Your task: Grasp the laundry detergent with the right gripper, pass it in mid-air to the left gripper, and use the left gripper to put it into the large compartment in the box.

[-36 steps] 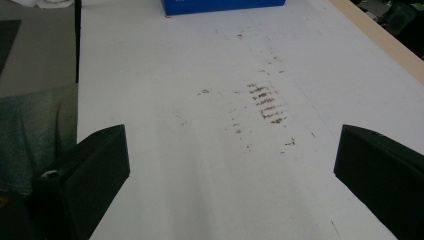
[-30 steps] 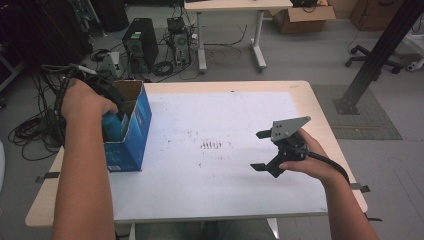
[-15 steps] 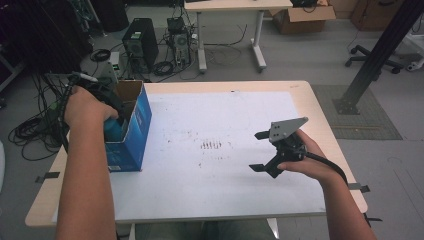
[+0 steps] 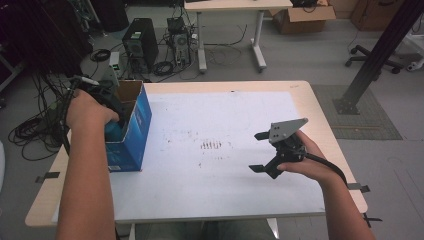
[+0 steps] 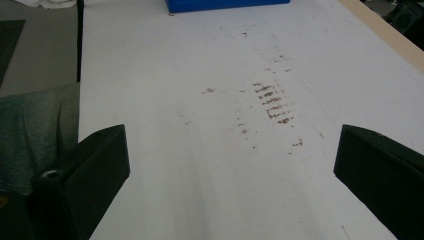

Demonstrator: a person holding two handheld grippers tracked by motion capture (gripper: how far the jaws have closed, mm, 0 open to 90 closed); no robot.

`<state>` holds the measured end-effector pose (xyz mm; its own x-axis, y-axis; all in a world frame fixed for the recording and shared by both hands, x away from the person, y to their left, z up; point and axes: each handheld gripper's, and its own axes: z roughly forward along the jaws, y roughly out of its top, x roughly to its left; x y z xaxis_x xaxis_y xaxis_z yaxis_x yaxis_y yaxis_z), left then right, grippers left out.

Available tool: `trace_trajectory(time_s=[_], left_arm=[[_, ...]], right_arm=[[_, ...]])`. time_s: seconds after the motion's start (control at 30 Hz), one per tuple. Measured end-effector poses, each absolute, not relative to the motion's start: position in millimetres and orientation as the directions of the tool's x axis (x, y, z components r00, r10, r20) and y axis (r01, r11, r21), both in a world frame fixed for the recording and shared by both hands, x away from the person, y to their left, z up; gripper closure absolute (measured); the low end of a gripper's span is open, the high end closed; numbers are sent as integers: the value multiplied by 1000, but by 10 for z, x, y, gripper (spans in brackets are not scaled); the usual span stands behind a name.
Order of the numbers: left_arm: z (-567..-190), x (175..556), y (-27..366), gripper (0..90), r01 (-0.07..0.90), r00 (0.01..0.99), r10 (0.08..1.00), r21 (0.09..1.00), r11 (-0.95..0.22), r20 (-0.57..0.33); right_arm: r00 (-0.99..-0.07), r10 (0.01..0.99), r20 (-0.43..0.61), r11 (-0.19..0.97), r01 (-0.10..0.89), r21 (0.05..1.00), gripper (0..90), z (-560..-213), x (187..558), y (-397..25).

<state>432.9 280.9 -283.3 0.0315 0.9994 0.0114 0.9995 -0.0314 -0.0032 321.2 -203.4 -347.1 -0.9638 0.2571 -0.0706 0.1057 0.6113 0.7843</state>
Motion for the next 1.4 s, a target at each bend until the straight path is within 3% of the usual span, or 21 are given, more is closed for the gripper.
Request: trace_trajectory(time_s=[1.4], left_arm=[[-3012,4329,2769,366,1000,24,1000,-1,-24,-11]], right_arm=[[-965,254,-66,607,106,787,15,-3482,3214,-2058]])
